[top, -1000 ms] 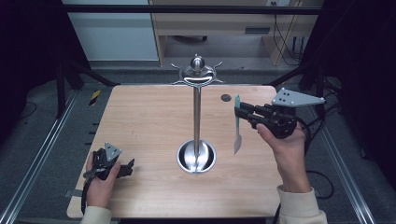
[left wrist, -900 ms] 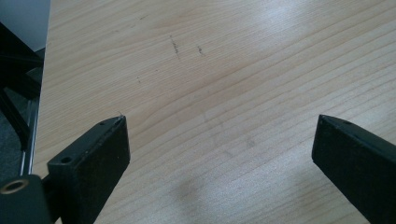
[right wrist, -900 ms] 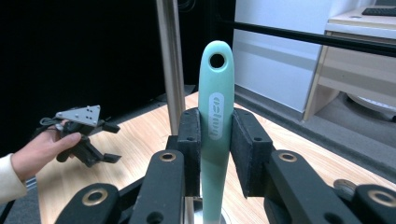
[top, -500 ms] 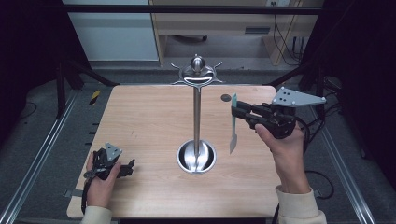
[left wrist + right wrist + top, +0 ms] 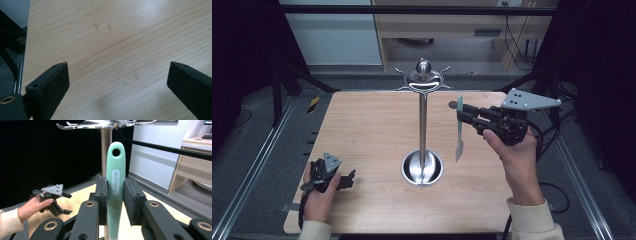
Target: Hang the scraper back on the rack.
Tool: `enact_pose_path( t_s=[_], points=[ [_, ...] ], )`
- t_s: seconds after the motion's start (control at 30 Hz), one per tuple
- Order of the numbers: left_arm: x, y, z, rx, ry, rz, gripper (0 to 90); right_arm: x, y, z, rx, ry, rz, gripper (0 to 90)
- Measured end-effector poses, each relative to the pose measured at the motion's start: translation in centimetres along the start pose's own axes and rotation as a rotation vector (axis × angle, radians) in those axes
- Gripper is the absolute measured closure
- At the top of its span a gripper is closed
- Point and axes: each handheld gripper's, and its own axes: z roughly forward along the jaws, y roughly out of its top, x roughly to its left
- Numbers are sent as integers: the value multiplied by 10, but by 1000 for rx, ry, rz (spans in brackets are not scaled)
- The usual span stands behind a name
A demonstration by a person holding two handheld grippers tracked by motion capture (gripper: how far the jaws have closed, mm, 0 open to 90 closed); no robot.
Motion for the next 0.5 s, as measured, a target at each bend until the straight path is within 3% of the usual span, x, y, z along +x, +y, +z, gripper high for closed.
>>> enact_pose_path(
  t_s=[0.33,0.5],
  points=[
    [2,1,-1,-4,2,0,40,-4,16,-5,21,-13,-33,743],
    [1,1,-1,-4,1,0,40,-6,25,-4,21,6,-35,743]
  ],
)
